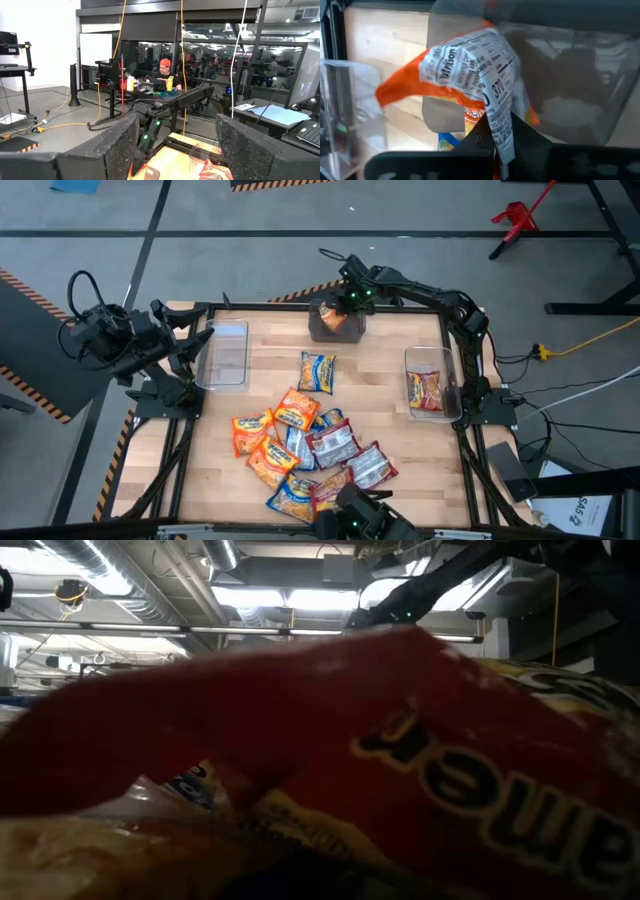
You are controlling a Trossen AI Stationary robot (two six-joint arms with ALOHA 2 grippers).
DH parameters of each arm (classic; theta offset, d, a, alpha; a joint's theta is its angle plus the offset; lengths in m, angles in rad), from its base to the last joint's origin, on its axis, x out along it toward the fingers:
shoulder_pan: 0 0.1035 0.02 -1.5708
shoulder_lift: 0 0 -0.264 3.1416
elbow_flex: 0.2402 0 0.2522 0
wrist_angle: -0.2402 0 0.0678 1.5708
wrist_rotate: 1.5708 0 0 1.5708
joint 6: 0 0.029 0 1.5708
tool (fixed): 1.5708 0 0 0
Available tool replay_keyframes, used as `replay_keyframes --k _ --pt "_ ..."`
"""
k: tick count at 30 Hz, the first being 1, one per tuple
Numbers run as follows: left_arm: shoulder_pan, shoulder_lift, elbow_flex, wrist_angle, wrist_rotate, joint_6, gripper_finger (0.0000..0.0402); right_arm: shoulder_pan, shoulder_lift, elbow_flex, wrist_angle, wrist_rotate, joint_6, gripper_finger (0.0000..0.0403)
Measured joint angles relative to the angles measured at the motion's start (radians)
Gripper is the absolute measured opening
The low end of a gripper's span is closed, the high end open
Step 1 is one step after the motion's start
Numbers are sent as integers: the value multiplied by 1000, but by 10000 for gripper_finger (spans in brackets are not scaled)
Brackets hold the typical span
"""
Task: Sort Maruchan noodles
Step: Put the orange noodle pack into the black bin
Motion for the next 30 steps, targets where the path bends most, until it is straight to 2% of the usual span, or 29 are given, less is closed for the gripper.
replay_keyframes --k 4,9,13,16,22,27,30 --pt "0 0 0 0 0 0 258 2 0 -4 114 -16 62 0" --pt "0 0 0 0 0 0 258 7 -1 -4 99 2 121 0" --pt "0 0 0 0 0 0 258 17 -1 -4 67 98 134 2" --pt "0 0 0 0 0 0 258 21 -1 -4 66 113 133 13" --pt "0 0 0 0 0 0 258 20 14 -4 37 140 126 53" --pt "0 0 0 0 0 0 258 18 28 -4 -82 227 50 115" --pt "0 0 0 0 0 0 258 12 19 -4 -91 255 -17 149"
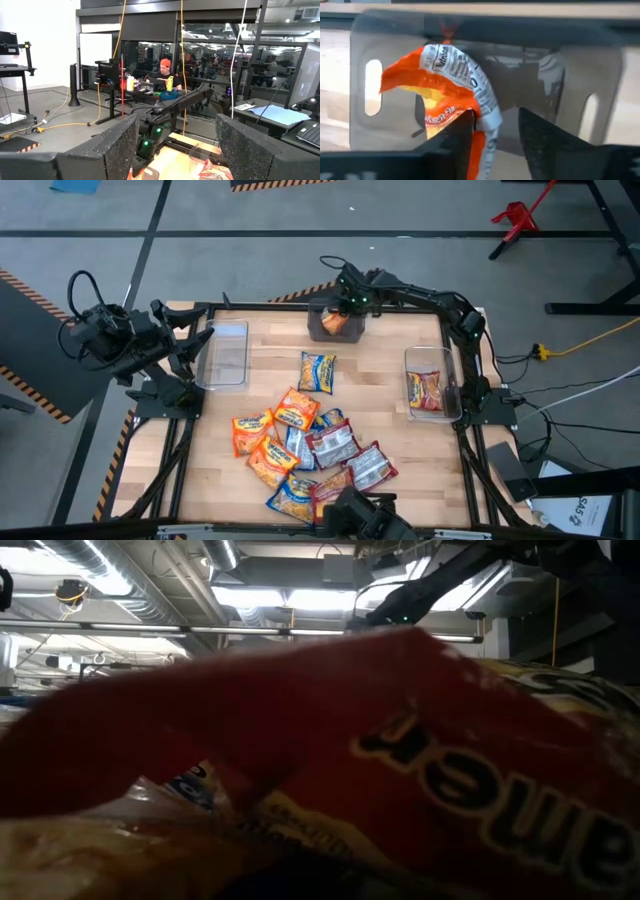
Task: Sort Maruchan noodles
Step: Put the orange noodle pack into the black bin
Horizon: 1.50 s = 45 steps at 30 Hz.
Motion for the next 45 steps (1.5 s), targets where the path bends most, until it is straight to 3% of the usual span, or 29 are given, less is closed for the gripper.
replay_keyframes --k 7,15,21,24,26,29,39,42,45 --pt "0 0 0 0 0 0 258 1 -29 1 -79 88 -59 169" --pt "0 0 0 0 0 0 258 45 -60 98 -61 15 -248 154" --pt "0 0 0 0 0 0 258 135 -60 154 -6 71 -465 145" --pt "0 0 0 0 0 0 258 180 -32 152 -15 164 -523 140" --pt "0 0 0 0 0 0 258 200 -6 150 -34 195 -532 139" --pt "0 0 0 1 0 -1 258 211 19 150 -11 151 -531 154" --pt "0 0 0 0 0 -1 258 225 73 150 19 194 -452 271" --pt "0 0 0 0 0 -1 258 224 75 150 17 194 -440 264" --pt "0 0 0 0 0 -1 258 221 74 150 -2 202 -413 209"
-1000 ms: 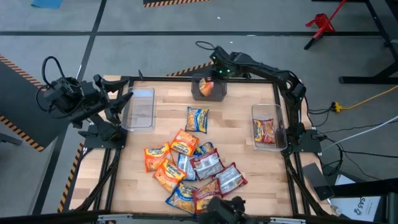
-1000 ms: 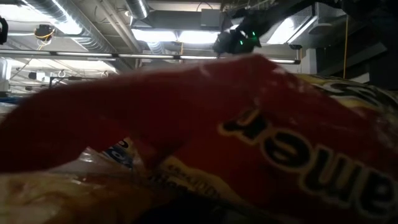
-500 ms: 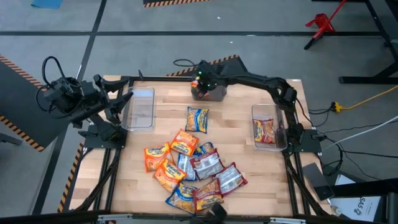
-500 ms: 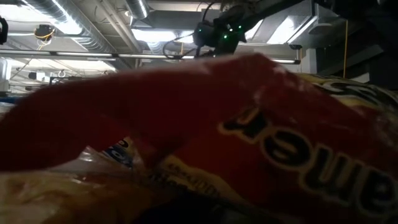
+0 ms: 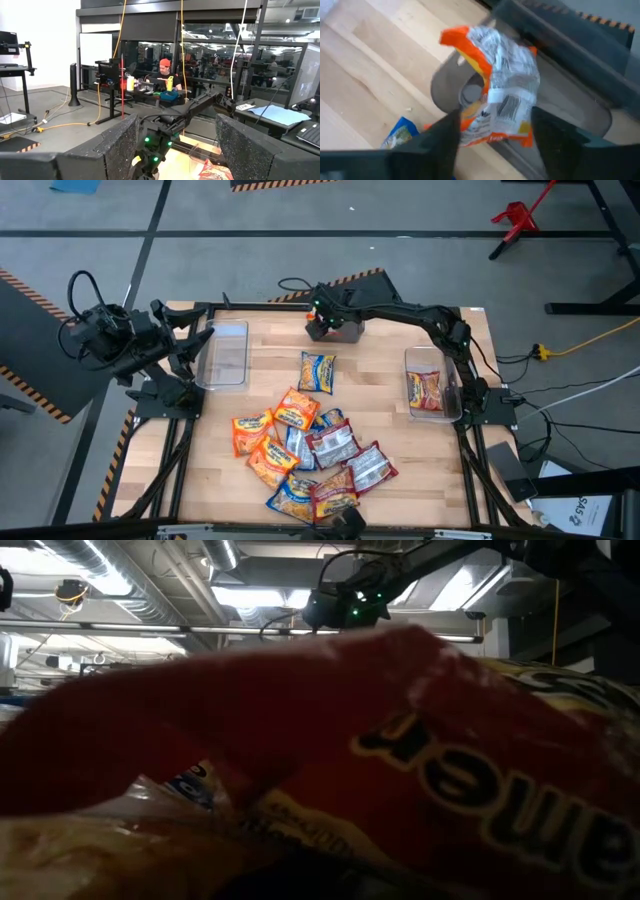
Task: Sort Maruchan noodles
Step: Put the orange noodle pack into the black bin
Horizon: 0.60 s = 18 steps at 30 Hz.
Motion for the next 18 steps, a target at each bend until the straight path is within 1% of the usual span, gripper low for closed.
replay_keyframes --k 2,6,7,13,18 --pt "0 0 0 0 0 0 258 -6 0 0 -10 -14 11 154" --pt "0 0 0 0 0 -1 258 -18 0 0 -22 -53 13 32" --pt "0 0 0 0 0 -3 258 -18 0 0 -15 -60 12 16" --pt "2 0 0 1 2 -56 258 -48 -19 58 -22 -157 61 2" --pt "51 -1 0 7 13 -66 258 -91 -53 157 -50 -178 69 0"
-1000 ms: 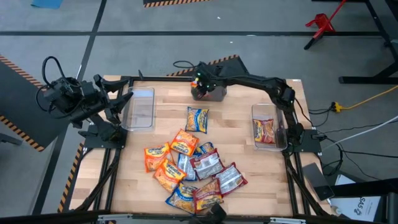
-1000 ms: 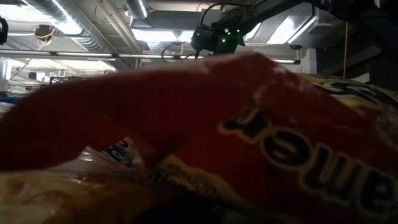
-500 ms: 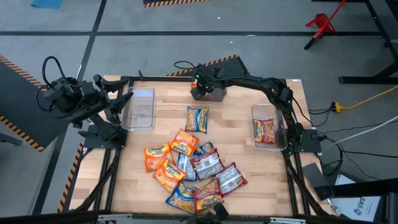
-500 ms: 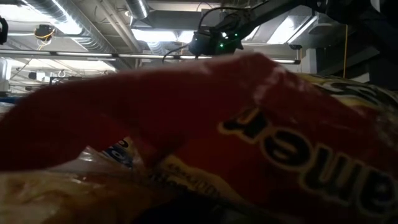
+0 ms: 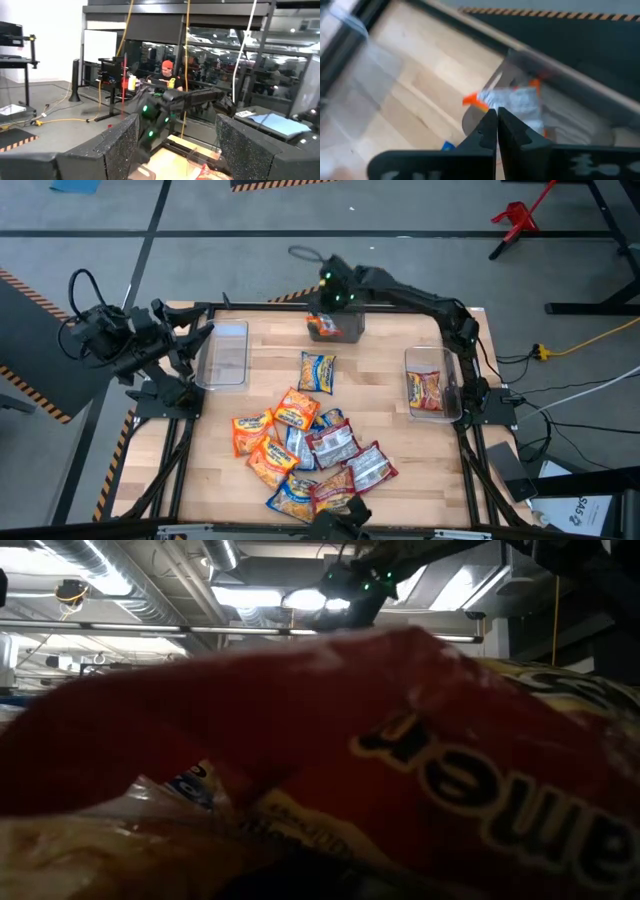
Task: Sort Maruchan noodles
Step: Put the orange noodle pack into the black bin
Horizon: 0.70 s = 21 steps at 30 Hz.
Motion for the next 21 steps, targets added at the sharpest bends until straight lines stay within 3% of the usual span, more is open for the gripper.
replay_keyframes --k 3,6,9,16,21 --pt "43 0 0 0 31 -21 258 -15 0 50 -79 -33 -27 8" --pt "79 0 0 -6 53 -44 258 3 2 51 -129 -54 -87 41" --pt "103 0 0 -27 58 -49 258 38 22 51 -158 -3 -135 100" --pt "120 1 0 -69 58 -98 258 83 101 51 -140 100 -120 281" --pt "120 1 0 -76 53 -114 258 95 159 51 -146 209 -78 356"
